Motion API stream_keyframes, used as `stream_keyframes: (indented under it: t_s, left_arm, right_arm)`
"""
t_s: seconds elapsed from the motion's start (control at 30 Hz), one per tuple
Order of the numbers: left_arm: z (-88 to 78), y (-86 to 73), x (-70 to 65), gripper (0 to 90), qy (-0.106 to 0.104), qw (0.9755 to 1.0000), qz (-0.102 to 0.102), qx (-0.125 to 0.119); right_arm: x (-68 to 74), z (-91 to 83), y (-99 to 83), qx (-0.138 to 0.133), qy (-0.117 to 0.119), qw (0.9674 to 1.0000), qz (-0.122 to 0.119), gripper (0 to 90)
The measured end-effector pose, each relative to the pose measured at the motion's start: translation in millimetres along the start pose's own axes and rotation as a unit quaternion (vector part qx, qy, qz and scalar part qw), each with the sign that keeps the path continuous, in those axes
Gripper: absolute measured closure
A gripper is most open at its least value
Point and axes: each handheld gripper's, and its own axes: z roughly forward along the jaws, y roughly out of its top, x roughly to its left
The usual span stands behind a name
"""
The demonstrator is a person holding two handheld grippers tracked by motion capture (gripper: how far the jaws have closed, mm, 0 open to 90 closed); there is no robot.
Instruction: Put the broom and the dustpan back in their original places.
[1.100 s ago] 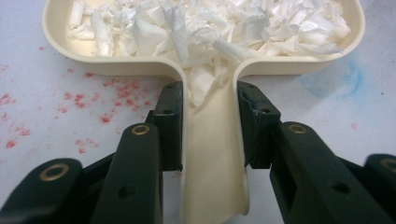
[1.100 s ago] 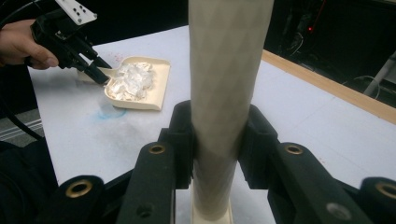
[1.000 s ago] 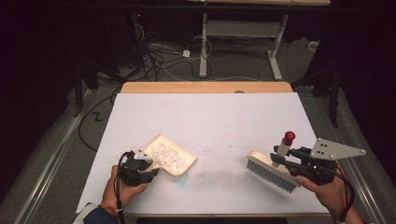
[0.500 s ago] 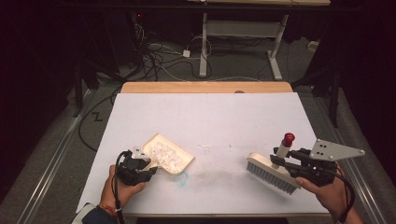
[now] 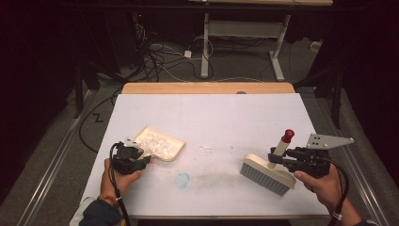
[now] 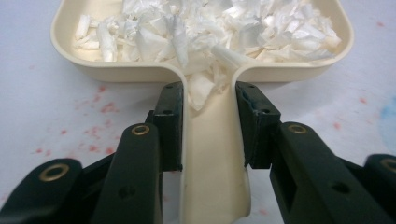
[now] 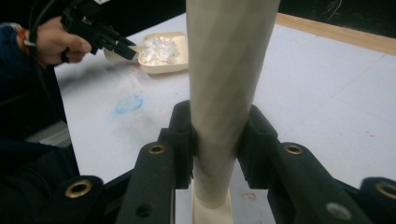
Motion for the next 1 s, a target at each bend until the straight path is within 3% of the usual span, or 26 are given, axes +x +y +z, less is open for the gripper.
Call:
stream_keyframes:
  t_s: [0.17, 0.27, 0.37, 0.6, 0.77, 0.83, 1.0]
  left_arm:
    - [10.8, 2.6, 5.6, 63.1, 0.020, 0.9994, -0.028, 0.001]
    - [16.6, 3.0, 2.5, 62.8, 0.029, 0.9984, -0.047, 0.006]
    - [20.7, 3.0, -5.8, 59.1, 0.036, 0.9980, -0.052, 0.007]
    - [23.7, 2.0, -22.8, 51.8, 0.026, 0.9991, -0.035, 0.007]
    - [24.4, 0.7, -20.9, 52.1, 0.023, 0.9994, -0.027, 0.003]
    - [23.4, -0.4, -20.2, 48.8, 0.019, 0.9996, -0.023, 0.000]
    - [18.3, -4.2, -22.8, 44.8, 0.005, 0.9996, -0.020, -0.017]
  right_arm:
    - [-17.0, 3.5, 5.2, 0.016, -0.012, 0.9998, 0.008, 69.0]
    - [-30.5, 9.3, 7.4, 0.023, -0.030, 0.9992, 0.014, 66.1]
    - [-42.8, 17.0, 7.2, 0.020, -0.065, 0.9976, 0.016, 62.3]
    - [-68.2, 38.1, 13.2, 0.033, -0.099, 0.9937, 0.039, 58.7]
    - [-77.1, 56.9, 23.5, 0.052, -0.108, 0.9919, 0.042, 59.0]
    - [-79.4, 65.7, 27.6, 0.061, -0.128, 0.9892, 0.037, 58.5]
    - [-89.1, 86.7, 34.7, 0.080, -0.144, 0.9856, 0.038, 57.7]
